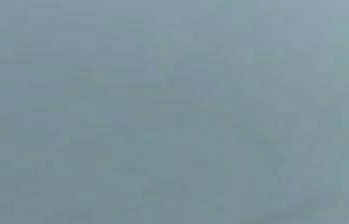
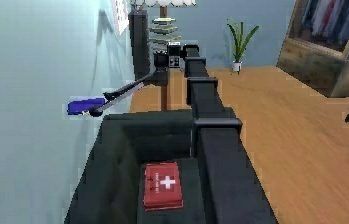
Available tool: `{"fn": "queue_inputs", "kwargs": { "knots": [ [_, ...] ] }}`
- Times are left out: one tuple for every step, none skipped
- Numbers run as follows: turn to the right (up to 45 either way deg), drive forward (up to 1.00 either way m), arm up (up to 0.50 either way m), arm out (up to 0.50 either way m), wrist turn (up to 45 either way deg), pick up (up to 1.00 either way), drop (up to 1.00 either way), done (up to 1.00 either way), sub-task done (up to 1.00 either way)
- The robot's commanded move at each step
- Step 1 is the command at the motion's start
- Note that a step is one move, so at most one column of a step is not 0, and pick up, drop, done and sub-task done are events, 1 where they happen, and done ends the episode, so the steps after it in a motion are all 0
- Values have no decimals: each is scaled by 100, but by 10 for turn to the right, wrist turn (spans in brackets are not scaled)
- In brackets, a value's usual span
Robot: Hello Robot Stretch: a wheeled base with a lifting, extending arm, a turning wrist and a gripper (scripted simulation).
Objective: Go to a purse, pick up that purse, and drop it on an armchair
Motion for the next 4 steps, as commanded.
{"fn": "queue_inputs", "kwargs": {
  "knots": [
    [0,0,0,0,450,0,0,0,0],
    [0,0,0,0,450,0,0,0,0],
    [0,0,0,0,150,0,0,0,0],
    [0,0,-36,0,0,0,0,0,0]
  ]
}}
